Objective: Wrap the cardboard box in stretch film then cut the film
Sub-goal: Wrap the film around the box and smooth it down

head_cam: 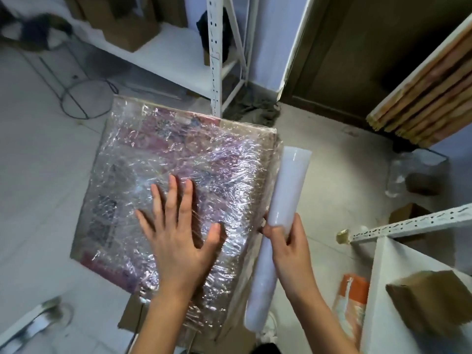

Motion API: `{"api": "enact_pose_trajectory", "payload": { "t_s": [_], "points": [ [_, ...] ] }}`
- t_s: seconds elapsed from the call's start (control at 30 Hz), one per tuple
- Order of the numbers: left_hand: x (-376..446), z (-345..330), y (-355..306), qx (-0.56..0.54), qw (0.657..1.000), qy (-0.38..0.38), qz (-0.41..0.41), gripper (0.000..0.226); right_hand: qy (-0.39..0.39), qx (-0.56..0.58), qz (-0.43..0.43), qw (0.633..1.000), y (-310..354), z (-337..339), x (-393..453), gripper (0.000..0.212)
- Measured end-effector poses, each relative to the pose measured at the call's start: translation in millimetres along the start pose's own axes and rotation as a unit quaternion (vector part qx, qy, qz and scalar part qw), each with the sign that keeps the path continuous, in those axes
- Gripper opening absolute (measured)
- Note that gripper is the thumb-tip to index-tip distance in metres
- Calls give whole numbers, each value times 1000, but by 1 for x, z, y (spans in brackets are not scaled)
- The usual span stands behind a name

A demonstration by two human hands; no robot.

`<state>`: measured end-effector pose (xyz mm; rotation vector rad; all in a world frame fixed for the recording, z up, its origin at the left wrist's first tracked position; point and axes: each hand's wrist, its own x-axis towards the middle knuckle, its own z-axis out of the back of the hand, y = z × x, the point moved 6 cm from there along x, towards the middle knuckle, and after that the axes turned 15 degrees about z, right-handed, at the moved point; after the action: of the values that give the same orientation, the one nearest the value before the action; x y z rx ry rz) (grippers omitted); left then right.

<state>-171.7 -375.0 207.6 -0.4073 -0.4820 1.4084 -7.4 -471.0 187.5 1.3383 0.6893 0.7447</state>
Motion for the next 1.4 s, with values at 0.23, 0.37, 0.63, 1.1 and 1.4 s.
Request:
{"api": "enact_pose_trajectory", "payload": {
  "t_s": [0.23,0.37,0.63,1.1,1.4],
  "points": [
    [-19,0,11,-50,990,-78,104,75,120,-72,-3,990,8,-4,26,15],
    [-18,6,18,-80,982,-103,138,74,138,-124,35,982,20,-15,37,19],
    [0,21,40,-114,973,-104,170,78,162,-205,113,959,44,-46,50,24],
    [-24,81,91,-271,915,-85,286,83,225,-143,71,961,54,-102,15,41],
    [-13,80,82,-229,921,-110,294,102,254,-98,62,960,67,-119,11,26]
  ]
}}
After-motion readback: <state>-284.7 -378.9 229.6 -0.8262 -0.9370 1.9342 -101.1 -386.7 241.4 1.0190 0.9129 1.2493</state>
